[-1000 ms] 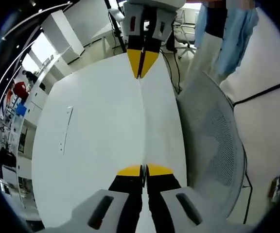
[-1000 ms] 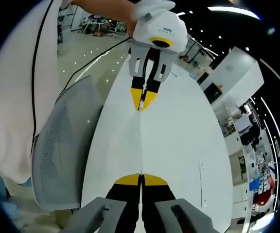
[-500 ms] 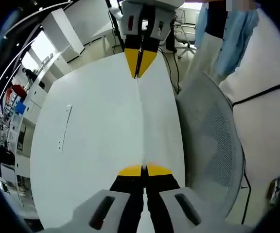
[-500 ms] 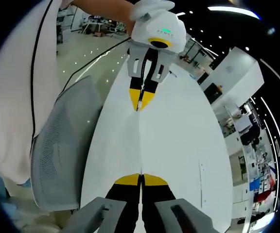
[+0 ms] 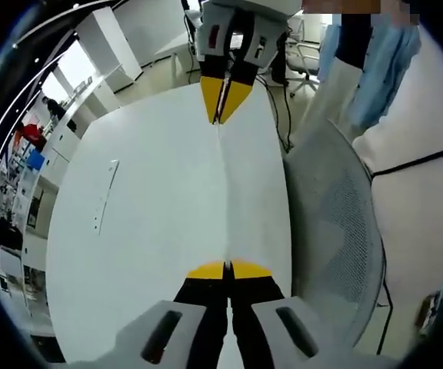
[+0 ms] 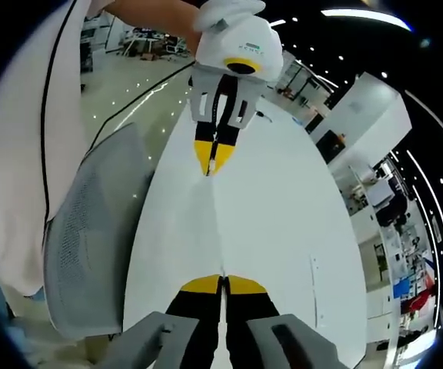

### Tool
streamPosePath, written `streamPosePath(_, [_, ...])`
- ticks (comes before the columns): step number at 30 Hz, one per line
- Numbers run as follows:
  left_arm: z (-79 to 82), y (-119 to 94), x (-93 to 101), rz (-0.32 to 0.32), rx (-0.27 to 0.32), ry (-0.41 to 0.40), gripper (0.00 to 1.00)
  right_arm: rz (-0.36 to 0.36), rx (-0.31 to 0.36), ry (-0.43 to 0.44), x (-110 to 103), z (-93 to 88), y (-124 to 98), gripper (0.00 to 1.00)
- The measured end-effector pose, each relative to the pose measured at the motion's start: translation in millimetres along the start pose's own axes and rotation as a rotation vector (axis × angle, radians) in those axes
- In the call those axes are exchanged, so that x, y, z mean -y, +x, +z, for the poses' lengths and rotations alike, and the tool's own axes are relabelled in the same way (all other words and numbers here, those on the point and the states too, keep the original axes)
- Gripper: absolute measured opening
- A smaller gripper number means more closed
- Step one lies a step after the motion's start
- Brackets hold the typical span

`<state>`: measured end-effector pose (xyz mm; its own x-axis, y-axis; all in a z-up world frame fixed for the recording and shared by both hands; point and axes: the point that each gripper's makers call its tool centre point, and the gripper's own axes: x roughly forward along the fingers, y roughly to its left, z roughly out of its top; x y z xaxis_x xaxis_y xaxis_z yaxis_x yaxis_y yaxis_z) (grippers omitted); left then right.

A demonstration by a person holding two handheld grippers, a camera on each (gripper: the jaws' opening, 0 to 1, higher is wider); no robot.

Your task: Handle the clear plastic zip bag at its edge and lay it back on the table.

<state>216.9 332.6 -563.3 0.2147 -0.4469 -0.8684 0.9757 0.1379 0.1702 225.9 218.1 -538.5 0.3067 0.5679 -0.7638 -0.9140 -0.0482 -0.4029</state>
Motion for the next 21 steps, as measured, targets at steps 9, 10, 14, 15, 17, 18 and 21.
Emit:
streamPosePath(9, [-0.8,0,-1.0,0.003,0.002,0.000,0.00,-0.003,0.043,0.026,4,13.9,2,0.10])
streamPosePath(10, [-1.1,0,-1.2,0.005,0.000,0.002,0.00,0.003,0.056,0.025,3,18.5,3,0.10])
streamPosePath(14, [0.5,-1,-1.1,0.006,0.002,0.004,0.00,0.021,0.106,0.040,1,37.2,8,0.11])
streamPosePath(15, [1.0,-1,-1.1,0.007,0.003,0.005,0.00,0.024,0.116,0.040,1,41.3,9,0.11])
streamPosePath(17, [1.8,-1,-1.8,0.010,0.005,0.007,0.00,0.030,0.129,0.041,1,48.1,12,0.11])
streamPosePath(18, [2.5,-1,-2.0,0.011,0.007,0.008,0.00,0.034,0.136,0.040,1,52.6,15,0.11])
streamPosePath(21, [4.3,-1,-2.8,0.014,0.010,0.008,0.00,0.042,0.146,0.031,-1,60.3,21,0.11])
